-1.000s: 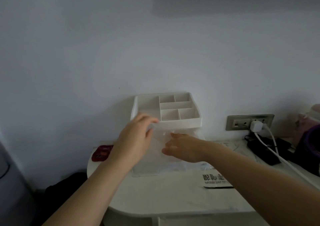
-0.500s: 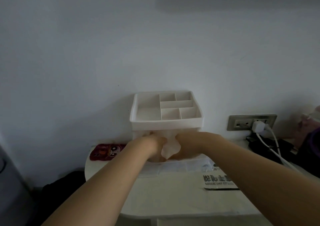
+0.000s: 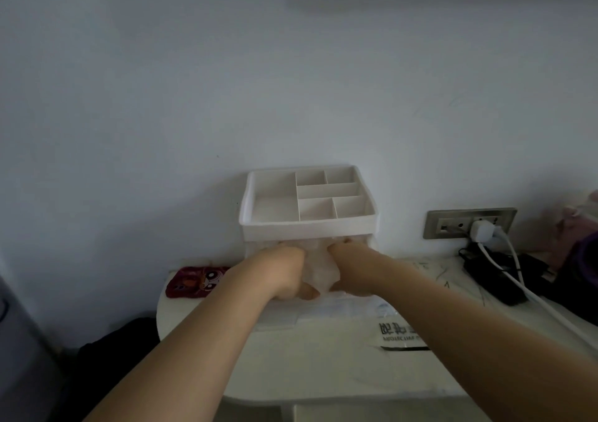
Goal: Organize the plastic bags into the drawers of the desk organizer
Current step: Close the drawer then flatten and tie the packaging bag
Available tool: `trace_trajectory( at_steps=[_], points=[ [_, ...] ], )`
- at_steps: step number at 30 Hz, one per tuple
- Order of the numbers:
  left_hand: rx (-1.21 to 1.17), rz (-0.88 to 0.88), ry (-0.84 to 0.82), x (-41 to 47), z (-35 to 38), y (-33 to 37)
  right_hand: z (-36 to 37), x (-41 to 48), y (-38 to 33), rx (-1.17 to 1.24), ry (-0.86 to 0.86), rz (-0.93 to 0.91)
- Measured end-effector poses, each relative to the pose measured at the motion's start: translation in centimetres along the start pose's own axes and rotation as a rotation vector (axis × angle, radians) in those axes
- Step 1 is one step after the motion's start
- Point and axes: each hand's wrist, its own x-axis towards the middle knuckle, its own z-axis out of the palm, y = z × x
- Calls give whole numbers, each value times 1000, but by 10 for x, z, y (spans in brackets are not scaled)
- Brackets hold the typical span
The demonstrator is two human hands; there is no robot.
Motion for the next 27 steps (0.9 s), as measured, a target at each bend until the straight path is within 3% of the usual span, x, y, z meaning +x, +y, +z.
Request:
trace_trajectory(
  at_steps=[5,10,14,19,23,27],
  points=[
    [59,-46,-84,13,3,11,-5,-5,-7,-84,17,34],
    [54,-161,-62,16,9,9,-9,-40,-2,48,208,-82],
    [-50,-226,-85,21,10,3,-4,-47,-6,44,48,-101],
    [-117,-34,-63,3,3,8,-6,-42,-4,148,-23,-8],
    [-232,86,54,-14,5,-5,-10,-54,3,93,-58,-74],
    [-349,191,315,-45,13,-17,-20,-78,16,132,169,-133]
  ],
)
